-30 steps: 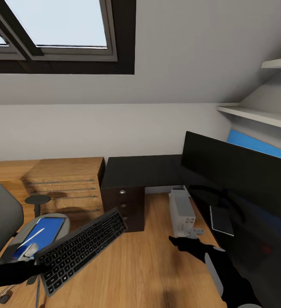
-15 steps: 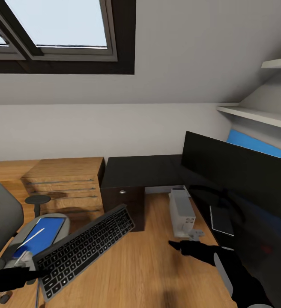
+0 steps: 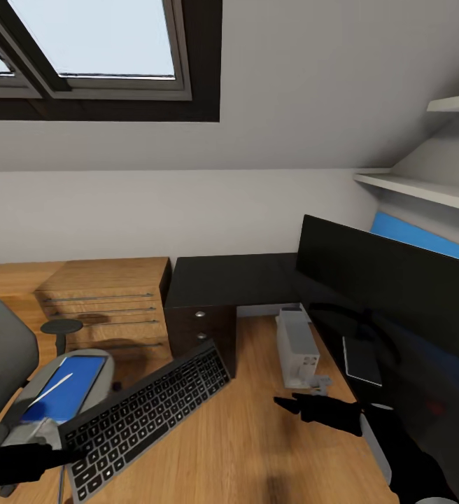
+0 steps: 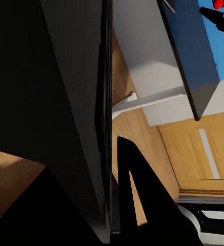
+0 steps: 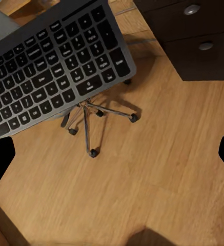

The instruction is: In the bedroom, organize the workspace by keeping the computer under the desk, ensuring the monitor is on the desk, placing the keyboard on the desk next to the monitor, placing the mouse on the desk next to the keyboard, moving the folder from the swivel chair onto the desk next to the mouse, stacking the notebook on top of the folder with the pen on top of the notebook, and positioning the swivel chair next to the desk.

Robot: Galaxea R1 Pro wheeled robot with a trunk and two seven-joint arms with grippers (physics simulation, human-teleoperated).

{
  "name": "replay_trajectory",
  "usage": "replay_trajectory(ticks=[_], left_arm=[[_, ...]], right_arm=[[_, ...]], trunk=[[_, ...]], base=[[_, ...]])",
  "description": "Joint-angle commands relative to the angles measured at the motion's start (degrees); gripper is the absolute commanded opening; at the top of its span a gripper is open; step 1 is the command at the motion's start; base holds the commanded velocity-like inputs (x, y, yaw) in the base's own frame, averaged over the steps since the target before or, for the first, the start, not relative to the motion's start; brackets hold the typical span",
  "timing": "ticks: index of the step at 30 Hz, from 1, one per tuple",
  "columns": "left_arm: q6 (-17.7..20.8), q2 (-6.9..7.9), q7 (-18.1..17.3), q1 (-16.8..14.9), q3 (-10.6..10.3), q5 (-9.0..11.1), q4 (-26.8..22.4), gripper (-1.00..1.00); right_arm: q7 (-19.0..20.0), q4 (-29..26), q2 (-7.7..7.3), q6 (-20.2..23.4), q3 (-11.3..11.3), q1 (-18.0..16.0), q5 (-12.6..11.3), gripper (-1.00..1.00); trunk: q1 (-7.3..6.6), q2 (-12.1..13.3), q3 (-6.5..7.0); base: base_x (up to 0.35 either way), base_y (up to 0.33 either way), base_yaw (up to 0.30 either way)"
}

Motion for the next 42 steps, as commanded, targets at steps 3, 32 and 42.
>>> replay_trajectory(ticks=[3, 32, 42], left_arm=[[-1.1, 0.08, 0.0, -0.1, -1.6, 0.3, 0.0, -1.00], [-7.4, 0.08, -4.9, -0.1, -7.2, -0.7, -0.1, -1.00], [-8.6, 0.08, -6.4, -0.1, -7.2, -0.6, -0.5, -1.00]], right_arm=[[0.2, 0.0, -0.07, 0.4, -0.5, 0.0, -0.5, 1.00], [0.3, -0.1, -0.24, 0.4, -1.8, 0.0, -0.3, 1.00], [0.6, 0.0, -0.87, 0.4, -1.8, 0.0, -0.4, 1.00]], trunk=[[0.04, -0.1, -0.13], [0.04, -0.1, -0.13], [0.04, -0.1, -0.13]], base=[[0.000, 0.000, 0.000], [0.000, 0.000, 0.000], [0.000, 0.000, 0.000]])
